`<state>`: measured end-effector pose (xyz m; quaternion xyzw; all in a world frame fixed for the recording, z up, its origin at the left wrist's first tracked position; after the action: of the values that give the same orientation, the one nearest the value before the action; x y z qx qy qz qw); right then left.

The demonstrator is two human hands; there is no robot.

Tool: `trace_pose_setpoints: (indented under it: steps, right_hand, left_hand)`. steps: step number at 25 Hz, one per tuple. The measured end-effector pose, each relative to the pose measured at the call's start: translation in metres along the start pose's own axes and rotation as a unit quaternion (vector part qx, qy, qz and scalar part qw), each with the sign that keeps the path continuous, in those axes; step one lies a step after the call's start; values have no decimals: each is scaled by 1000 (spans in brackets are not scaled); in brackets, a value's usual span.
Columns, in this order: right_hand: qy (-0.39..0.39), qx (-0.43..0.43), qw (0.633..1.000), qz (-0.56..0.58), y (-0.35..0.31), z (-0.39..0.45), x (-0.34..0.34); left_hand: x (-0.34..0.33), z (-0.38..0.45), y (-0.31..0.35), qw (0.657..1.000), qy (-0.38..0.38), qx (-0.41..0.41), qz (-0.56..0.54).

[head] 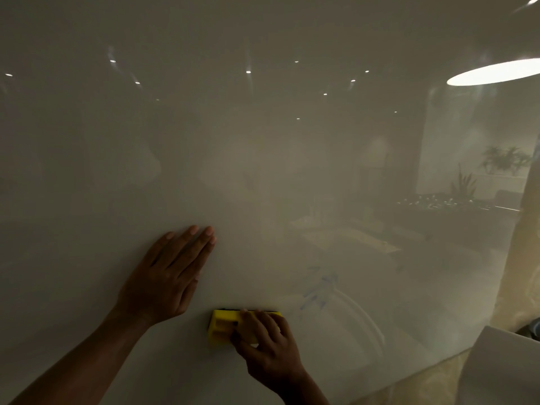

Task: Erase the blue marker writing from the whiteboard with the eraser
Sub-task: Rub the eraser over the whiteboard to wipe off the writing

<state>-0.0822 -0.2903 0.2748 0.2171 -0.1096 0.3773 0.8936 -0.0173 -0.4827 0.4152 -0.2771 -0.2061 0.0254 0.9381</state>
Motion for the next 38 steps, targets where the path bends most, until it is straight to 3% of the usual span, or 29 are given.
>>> trace_pose_setpoints:
  steps: [4,8,9,13,14,17,18,19,20,22,24,27,29,36,38]
  right_hand:
    - [-24,-21,998,57,0,-5,-12]
    - [28,145,988,-52,20,2,1]
    - [48,144,985,-80,35,10,9]
    - [90,-112,989,-35,66,23,17]
    - [89,-87,992,-36,53,20,11]
    - [47,96,991,-83,40,14,9]
    - [49,90,990,-98,55,16,15]
    - [70,20,991,-113,76,18,24]
    - [102,-106,983,-114,100,17,35]
    - [169,-396,901,-51,137,-3,46]
    - [189,-488,852,-11,142,-13,42]
    - [191,-498,846,26,130,-7,36]
    - [170,-479,860,36,105,-7,27]
    - [95,-300,948,41,21,13,7]
    - [92,-212,972,34,-9,22,-1]
  left_hand:
    - [0,0,-1,1000,6,1,-1]
    - [-1,-1,-1,1000,4,3,-3]
    - [-1,-1,-1,1000,4,4,-5]
    - [-1,-2,-2,1000,0,7,5]
    - [-1,-1,-1,1000,0,5,6]
    - [-1,-1,-2,1000,0,5,1]
    - [-1,-2,-2,1000,-2,5,1]
    - [-2,-2,-2,1000,-2,4,0]
    - [-3,-3,-1,1000,-3,3,0]
    - [-5,-3,-1,1000,-5,2,3]
    - [-7,-4,-3,1000,-7,3,4]
    - [-9,-4,-4,1000,-7,3,5]
    - [-9,-5,-3,1000,-7,1,1]
    - [-7,-4,-1,1000,-4,-2,1]
    - [-4,-2,-1,1000,-4,-4,-3]
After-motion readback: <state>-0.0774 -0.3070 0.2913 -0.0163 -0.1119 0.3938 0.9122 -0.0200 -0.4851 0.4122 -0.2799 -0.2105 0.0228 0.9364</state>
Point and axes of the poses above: each hand's wrist, its own z-axis towards the middle knuckle, its own x-axis out of the back of the hand, y = z × x, the point moved 6 cm from there along z, towards the middle knuckle, and after that the axes turned 9 degrees about -z, right-handed, at the moved point
